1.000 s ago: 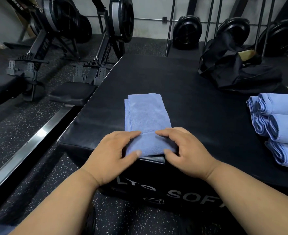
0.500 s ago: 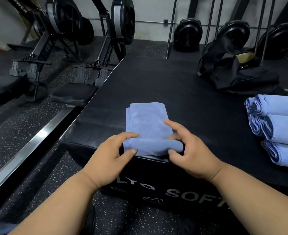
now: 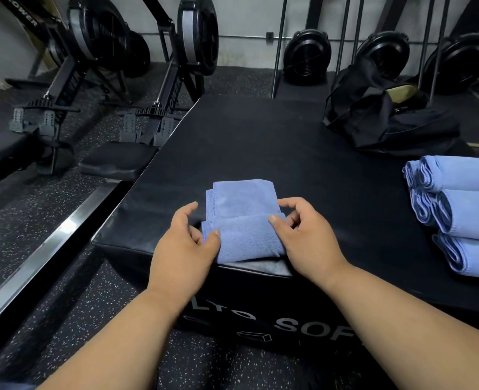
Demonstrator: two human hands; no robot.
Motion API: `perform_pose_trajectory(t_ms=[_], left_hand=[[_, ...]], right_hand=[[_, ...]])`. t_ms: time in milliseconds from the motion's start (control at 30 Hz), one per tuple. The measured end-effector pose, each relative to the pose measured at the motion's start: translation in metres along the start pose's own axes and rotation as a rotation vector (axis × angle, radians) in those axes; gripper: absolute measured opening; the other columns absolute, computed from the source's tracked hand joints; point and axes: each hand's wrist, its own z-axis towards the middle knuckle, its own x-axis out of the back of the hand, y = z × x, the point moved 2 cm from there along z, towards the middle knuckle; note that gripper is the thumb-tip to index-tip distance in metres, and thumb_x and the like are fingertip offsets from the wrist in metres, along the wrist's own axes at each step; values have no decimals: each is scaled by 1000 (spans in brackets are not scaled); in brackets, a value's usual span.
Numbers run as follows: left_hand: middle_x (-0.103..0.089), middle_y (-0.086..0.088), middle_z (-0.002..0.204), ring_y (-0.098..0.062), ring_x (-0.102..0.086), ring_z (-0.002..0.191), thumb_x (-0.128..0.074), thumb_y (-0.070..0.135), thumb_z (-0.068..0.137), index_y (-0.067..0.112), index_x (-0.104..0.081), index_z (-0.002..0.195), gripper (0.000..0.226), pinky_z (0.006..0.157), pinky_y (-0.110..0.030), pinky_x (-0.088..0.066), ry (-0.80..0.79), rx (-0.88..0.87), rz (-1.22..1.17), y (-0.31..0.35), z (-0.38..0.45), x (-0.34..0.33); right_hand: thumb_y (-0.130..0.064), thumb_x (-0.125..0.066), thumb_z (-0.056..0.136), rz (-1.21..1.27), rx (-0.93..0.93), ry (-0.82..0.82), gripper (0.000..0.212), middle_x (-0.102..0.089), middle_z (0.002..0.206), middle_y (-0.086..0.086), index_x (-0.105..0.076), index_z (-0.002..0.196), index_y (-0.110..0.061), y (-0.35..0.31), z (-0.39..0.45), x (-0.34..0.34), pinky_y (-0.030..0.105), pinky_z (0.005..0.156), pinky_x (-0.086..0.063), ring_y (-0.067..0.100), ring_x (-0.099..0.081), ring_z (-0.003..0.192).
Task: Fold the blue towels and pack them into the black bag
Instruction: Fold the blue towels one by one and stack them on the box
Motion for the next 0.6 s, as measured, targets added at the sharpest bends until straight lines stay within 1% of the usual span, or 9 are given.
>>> perform_pose_trajectory(t_ms=[100, 167, 233, 267, 300, 367, 400, 500, 600], left_hand=[[-68, 9, 82, -3, -66, 78, -74, 46, 91, 41, -43, 147, 64, 76, -26, -48, -11, 37, -43, 2, 0, 2], [-71, 12, 90, 0, -68, 85, -79, 52, 86, 46, -43, 146, 71, 81, -27, -52, -46, 51, -89, 4, -3, 4], [-73, 17, 98, 1, -70, 94, -86, 47, 82, 53, -43, 144, 76, 86, -26, -54, -87, 41, -151, 5, -7, 4], [-73, 20, 99, 0, -71, 96, -86, 42, 83, 57, -44, 140, 73, 87, -26, -54, -103, 31, -184, 5, -9, 4], [-73, 21, 99, -2, -72, 96, -86, 37, 85, 59, -46, 135, 68, 87, -27, -55, -112, 22, -213, 6, -11, 4], [-74, 19, 99, -6, -73, 94, -82, 31, 90, 59, -49, 126, 56, 85, -26, -55, -122, 8, -254, 8, -11, 4], [-74, 20, 98, -5, -73, 92, -79, 29, 93, 57, -50, 124, 51, 82, -23, -54, -136, 6, -271, 9, -11, 3], [-71, 29, 100, 0, -71, 95, -72, 27, 99, 56, -46, 123, 46, 76, -12, -51, -190, -9, -318, 15, -8, 2], [-66, 37, 108, 6, -67, 103, -67, 27, 102, 57, -42, 127, 46, 79, -8, -49, -226, -37, -287, 17, -7, 3]], right_hand=[[-45, -69, 96, 37, -9, -22, 25, -65, 84, -6, -63, 120, -42, -2, -1, 2, 29, 76, -52, 7, -61, 75], [-40, -76, 92, 133, -7, -99, 32, -67, 89, -5, -63, 122, -41, -4, -5, 5, 25, 75, -52, 4, -57, 69], [-31, -84, 88, 206, 3, -198, 42, -65, 90, -12, -63, 124, -41, -3, -9, 7, 20, 74, -51, 2, -53, 69], [-26, -85, 88, 242, 5, -225, 45, -63, 88, -14, -63, 124, -41, -2, -11, 8, 22, 75, -51, 4, -52, 70], [-22, -84, 89, 279, 3, -229, 44, -61, 87, -12, -64, 123, -40, -1, -11, 9, 26, 75, -52, 7, -52, 72], [-18, -79, 93, 345, -4, -201, 39, -62, 87, -1, -63, 123, -38, 1, -12, 12, 34, 77, -52, 14, -52, 74], [-18, -76, 96, 374, -4, -193, 36, -63, 88, 5, -62, 123, -37, 0, -13, 13, 36, 77, -52, 16, -53, 74], [-18, -71, 100, 431, 17, -191, 35, -67, 99, 18, -57, 122, -42, -4, -13, 15, 43, 82, -54, 22, -59, 80], [-18, -67, 102, 433, 18, -229, 36, -66, 103, 19, -55, 119, -47, -3, -13, 16, 49, 87, -55, 26, -61, 83]])
